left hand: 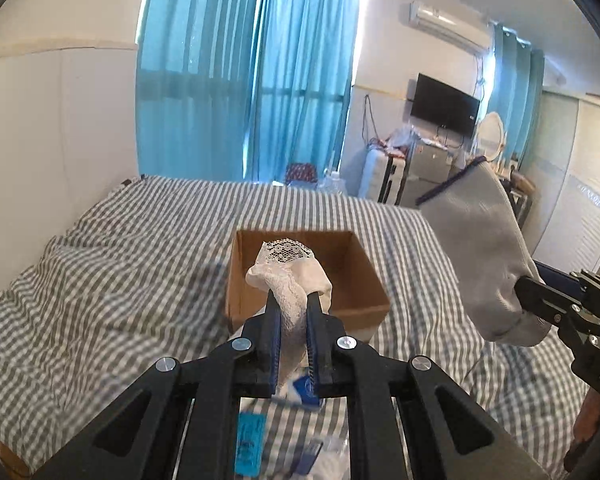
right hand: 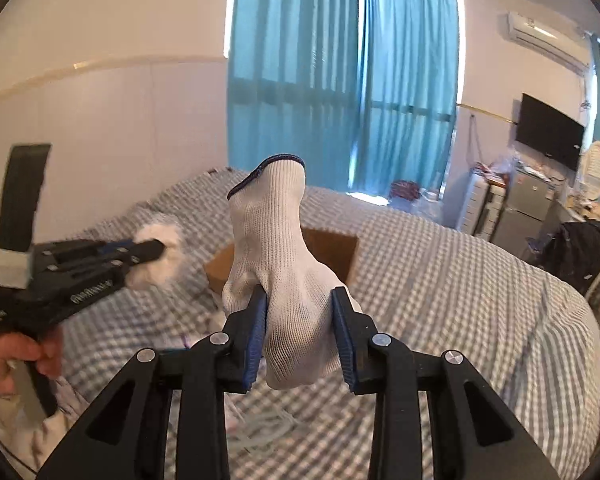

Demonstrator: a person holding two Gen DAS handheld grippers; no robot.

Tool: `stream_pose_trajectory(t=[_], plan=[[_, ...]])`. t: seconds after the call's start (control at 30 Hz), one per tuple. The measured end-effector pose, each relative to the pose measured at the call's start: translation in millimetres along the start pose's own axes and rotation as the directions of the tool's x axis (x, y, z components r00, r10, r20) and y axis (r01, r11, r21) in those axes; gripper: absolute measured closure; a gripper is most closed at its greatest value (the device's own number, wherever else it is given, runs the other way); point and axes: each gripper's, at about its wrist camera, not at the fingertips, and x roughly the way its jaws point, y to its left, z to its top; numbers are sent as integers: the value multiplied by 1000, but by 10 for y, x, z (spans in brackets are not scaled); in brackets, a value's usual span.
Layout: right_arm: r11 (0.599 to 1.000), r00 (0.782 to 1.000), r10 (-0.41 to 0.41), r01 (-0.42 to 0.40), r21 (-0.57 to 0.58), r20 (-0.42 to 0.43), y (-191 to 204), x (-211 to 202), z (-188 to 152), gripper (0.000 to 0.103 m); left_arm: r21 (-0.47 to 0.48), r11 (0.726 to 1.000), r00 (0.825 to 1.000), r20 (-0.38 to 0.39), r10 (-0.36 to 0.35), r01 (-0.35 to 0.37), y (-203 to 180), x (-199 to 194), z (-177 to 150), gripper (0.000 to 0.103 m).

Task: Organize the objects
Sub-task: 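Carry the lace cloth and glove into the cardboard box and open both grippers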

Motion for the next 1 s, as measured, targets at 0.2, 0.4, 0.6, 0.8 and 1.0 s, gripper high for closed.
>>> stream_pose_trajectory(t=[0.2, 0.4, 0.6, 0.8, 1.0], plan=[[1000, 1000, 21, -21, -12, 7, -85, 318, 430, 72, 4, 1000, 1000, -7, -20, 20, 85, 349, 304, 92], [999, 998, 49, -48, 19, -43, -349, 920, 776, 72, 86, 996, 1000, 1, -13, 13, 4, 816, 603, 92], [997, 995, 60, -57, 43, -77, -527, 1660, 919, 72, 77, 997, 997, -66, -26, 31, 12, 1515, 704, 92], [990, 981, 105, -87, 112, -166, -711, 2465, 692, 72, 47, 997, 984, -172, -45, 54, 48, 2204, 478, 92], [985, 961, 138, -108, 133, -240, -754, 2964, 369, 71, 98, 994, 973, -229, -19, 42, 82, 2528, 169, 92]])
